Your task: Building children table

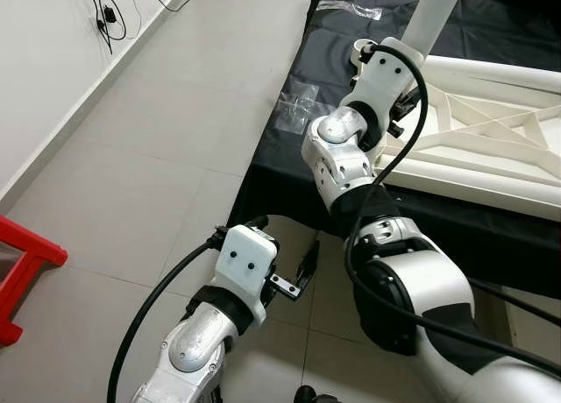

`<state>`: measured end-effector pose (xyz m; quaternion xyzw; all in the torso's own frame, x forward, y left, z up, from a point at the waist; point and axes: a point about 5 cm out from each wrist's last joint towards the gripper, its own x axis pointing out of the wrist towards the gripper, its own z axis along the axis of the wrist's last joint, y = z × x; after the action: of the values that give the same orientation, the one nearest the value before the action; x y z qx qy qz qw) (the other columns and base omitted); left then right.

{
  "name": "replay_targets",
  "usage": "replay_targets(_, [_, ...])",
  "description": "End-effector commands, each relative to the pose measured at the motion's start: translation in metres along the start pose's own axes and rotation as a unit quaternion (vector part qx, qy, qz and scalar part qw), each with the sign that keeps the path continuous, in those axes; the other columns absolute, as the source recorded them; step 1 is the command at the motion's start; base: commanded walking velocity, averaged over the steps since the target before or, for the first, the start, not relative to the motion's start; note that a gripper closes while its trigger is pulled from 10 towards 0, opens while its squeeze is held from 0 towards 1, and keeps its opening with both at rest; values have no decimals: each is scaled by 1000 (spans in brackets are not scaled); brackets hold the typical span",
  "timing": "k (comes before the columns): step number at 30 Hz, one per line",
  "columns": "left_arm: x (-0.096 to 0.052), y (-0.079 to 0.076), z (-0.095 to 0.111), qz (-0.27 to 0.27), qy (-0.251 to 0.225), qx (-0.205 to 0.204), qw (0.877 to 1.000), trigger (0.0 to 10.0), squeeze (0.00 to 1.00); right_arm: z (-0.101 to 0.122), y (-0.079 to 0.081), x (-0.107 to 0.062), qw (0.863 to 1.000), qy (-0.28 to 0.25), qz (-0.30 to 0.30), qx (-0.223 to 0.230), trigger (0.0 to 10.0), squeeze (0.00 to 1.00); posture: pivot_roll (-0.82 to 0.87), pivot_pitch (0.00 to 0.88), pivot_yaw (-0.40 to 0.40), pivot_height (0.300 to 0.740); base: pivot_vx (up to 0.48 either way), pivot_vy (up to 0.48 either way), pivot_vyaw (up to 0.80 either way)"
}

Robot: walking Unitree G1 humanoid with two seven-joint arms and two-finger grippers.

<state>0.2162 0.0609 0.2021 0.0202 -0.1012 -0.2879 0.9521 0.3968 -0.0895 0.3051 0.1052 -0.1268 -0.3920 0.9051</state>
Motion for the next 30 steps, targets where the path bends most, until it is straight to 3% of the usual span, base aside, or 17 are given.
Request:
replay_targets(1, [-3,-3,-4,-10,8,6,1000,10000,0,-62,-25,-6,987,137,-71,-53,10000,0,130,285,-51,740,0,0,0])
replay_targets(12, [-3,-3,-5,-7,9,15,1000,10000,0,-59,-33,-5,979,130,-150,-38,10000,0,159,296,-46,740,0,0,0])
replay_targets(30, [-4,-5,-5,-17,8,20,1000,10000,0,-57,-25,-10,984,127,-116,-34,10000,0,151,298,-45,740,0,0,0])
